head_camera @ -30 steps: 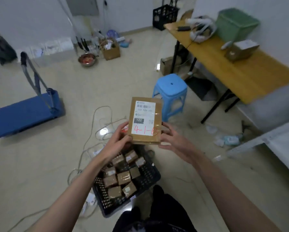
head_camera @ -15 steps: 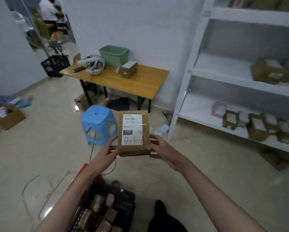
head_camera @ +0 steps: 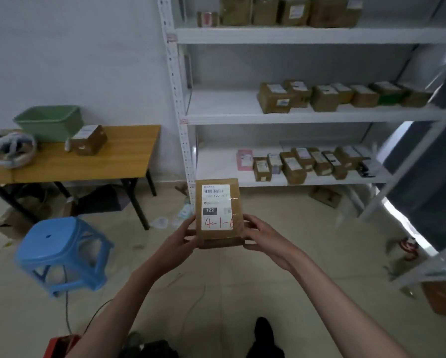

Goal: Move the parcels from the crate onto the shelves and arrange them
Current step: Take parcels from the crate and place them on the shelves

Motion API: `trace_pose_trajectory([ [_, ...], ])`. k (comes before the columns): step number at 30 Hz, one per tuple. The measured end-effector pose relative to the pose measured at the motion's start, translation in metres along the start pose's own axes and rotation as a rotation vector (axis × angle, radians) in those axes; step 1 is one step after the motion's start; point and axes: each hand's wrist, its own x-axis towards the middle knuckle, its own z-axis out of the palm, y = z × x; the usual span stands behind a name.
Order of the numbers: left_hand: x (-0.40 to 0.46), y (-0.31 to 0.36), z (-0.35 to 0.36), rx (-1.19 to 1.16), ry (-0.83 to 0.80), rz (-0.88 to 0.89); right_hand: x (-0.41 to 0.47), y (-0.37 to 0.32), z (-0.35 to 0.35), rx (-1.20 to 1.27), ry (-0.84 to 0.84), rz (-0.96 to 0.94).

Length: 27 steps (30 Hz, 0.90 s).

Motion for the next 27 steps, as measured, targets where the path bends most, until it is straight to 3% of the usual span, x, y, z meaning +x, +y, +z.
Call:
trace_pose_trajectory([
  [7,0.084,0.019,0.036,0.097,-0.070,-0.013,0.038,0.015,-0.067,0.036,0.030,0.036],
  [27,0.315,0.032,0.069,0.137,-0.079,-0.164,0.239,0.011,-0.205,-0.007,-0.094,0.106],
])
